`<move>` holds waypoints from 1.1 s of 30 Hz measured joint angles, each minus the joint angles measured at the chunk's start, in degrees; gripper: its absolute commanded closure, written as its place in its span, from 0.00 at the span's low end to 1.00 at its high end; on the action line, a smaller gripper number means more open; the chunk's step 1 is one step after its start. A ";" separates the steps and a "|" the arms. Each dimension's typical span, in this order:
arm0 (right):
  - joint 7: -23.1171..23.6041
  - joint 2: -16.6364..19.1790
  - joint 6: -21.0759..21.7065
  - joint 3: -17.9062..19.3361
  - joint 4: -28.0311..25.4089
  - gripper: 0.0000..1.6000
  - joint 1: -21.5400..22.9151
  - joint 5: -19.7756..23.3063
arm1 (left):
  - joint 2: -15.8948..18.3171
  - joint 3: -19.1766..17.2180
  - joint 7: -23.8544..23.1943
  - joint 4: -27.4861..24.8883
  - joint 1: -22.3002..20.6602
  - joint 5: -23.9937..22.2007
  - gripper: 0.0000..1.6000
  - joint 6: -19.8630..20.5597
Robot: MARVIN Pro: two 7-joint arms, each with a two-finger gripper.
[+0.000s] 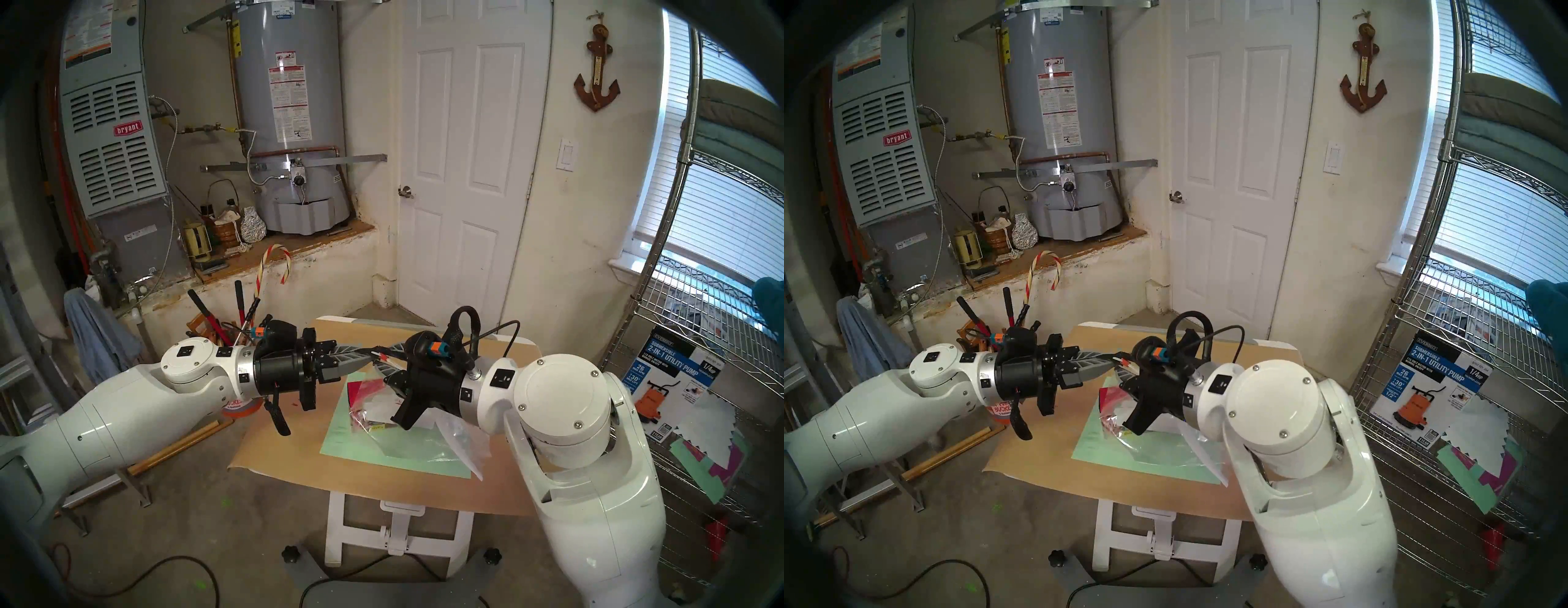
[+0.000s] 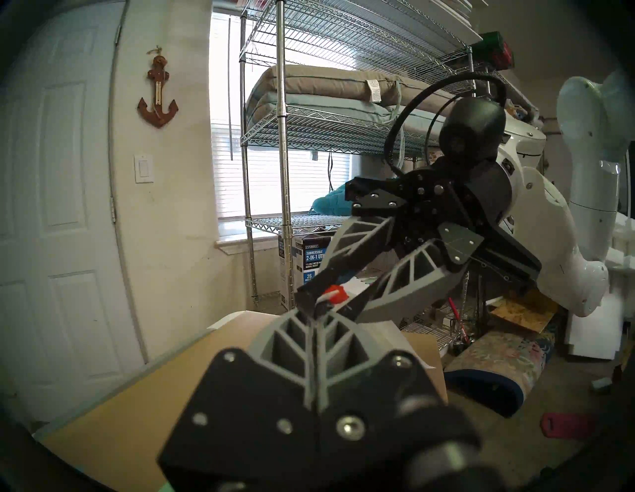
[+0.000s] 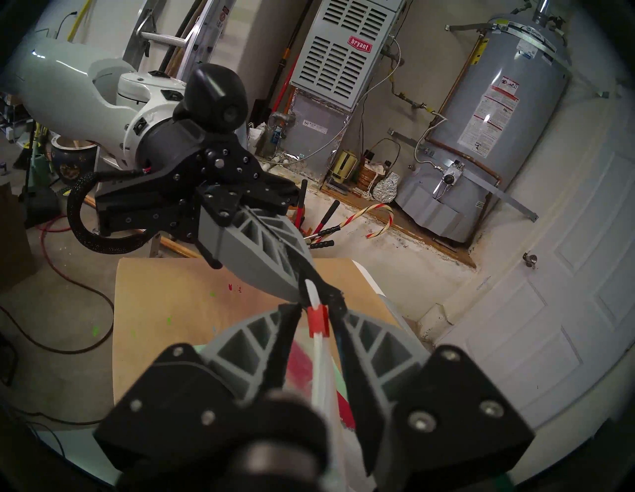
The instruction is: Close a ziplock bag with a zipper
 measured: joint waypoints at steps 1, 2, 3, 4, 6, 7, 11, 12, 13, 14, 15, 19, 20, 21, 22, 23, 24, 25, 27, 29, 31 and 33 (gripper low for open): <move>-0.01 0.00 0.00 0.04 0.00 0.64 0.01 0.06 | -0.02 0.00 -0.01 0.00 -0.02 0.00 1.00 0.02; -0.01 0.00 0.00 0.06 0.00 0.65 0.02 0.09 | -0.03 0.00 -0.02 0.00 -0.02 0.00 1.00 0.02; -0.01 0.00 0.00 0.12 0.00 0.75 0.03 0.15 | -0.03 0.00 -0.02 -0.01 -0.02 0.00 1.00 0.03; -0.01 0.01 0.00 0.16 0.00 0.76 0.03 0.21 | -0.03 0.00 -0.02 -0.03 -0.02 0.00 1.00 0.03; -0.01 0.02 0.00 0.27 0.00 0.76 0.03 0.33 | -0.04 0.00 0.05 -0.05 -0.02 0.00 1.00 0.03; -0.01 0.04 -0.03 0.34 0.00 0.75 0.02 0.41 | -0.04 0.00 0.12 -0.07 -0.02 0.00 1.00 0.03; -0.01 0.09 -0.11 0.47 -0.02 0.94 -0.03 0.57 | -0.01 0.00 0.41 -0.21 0.00 0.00 1.00 0.02; -0.01 0.11 -0.14 0.51 -0.05 0.93 -0.05 0.61 | 0.03 0.00 0.54 -0.26 0.01 0.00 1.00 0.01; -0.01 0.13 -0.17 0.55 -0.07 0.91 -0.07 0.66 | 0.10 0.00 0.66 -0.34 0.02 0.00 1.00 0.00; -0.01 0.15 -0.21 0.57 -0.10 0.91 -0.10 0.70 | 0.17 -0.01 0.75 -0.42 0.03 0.00 1.00 -0.03; -0.01 0.17 -0.25 0.58 -0.12 0.91 -0.12 0.75 | 0.24 -0.03 0.83 -0.51 0.05 -0.02 1.00 -0.09; -0.05 0.25 -0.49 0.64 -0.26 0.97 -0.23 0.89 | 0.53 -0.14 1.07 -0.93 0.13 -0.37 1.00 -0.18; -0.07 0.28 -0.57 0.66 -0.32 1.00 -0.27 0.92 | 0.63 -0.16 1.13 -1.07 0.13 -0.47 1.00 -0.18; -0.10 0.34 -0.65 0.69 -0.43 1.00 -0.32 0.97 | 0.75 -0.20 1.18 -1.22 0.13 -0.59 1.00 -0.19; -0.12 0.40 -0.74 0.73 -0.55 1.00 -0.39 1.02 | 0.87 -0.24 1.24 -1.37 0.13 -0.67 1.00 -0.19; -0.12 0.43 -0.77 0.74 -0.60 1.00 -0.43 1.05 | 0.92 -0.26 1.26 -1.43 0.13 -0.70 1.00 -0.20; -0.14 0.50 -0.83 0.78 -0.70 1.00 -0.50 1.10 | 1.01 -0.27 1.28 -1.56 0.13 -0.74 1.00 -0.20; -0.15 0.59 -0.90 0.83 -0.80 1.00 -0.59 1.15 | 1.10 -0.28 1.30 -1.68 0.13 -0.78 1.00 -0.20; -0.16 0.74 -1.00 0.93 -0.96 1.00 -0.75 1.26 | 1.23 -0.29 1.31 -1.83 0.13 -0.86 1.00 -0.20; -0.16 0.98 -1.14 1.13 -1.13 1.00 -0.95 1.41 | 1.38 -0.29 1.31 -1.99 0.13 -0.96 1.00 -0.18; -0.16 1.17 -1.24 1.30 -1.20 1.00 -1.08 1.51 | 1.48 -0.29 1.31 -2.08 0.13 -1.02 1.00 -0.16; -0.16 1.39 -1.38 1.47 -1.29 1.00 -1.20 1.60 | 1.59 -0.28 1.31 -2.21 0.13 -1.06 1.00 -0.14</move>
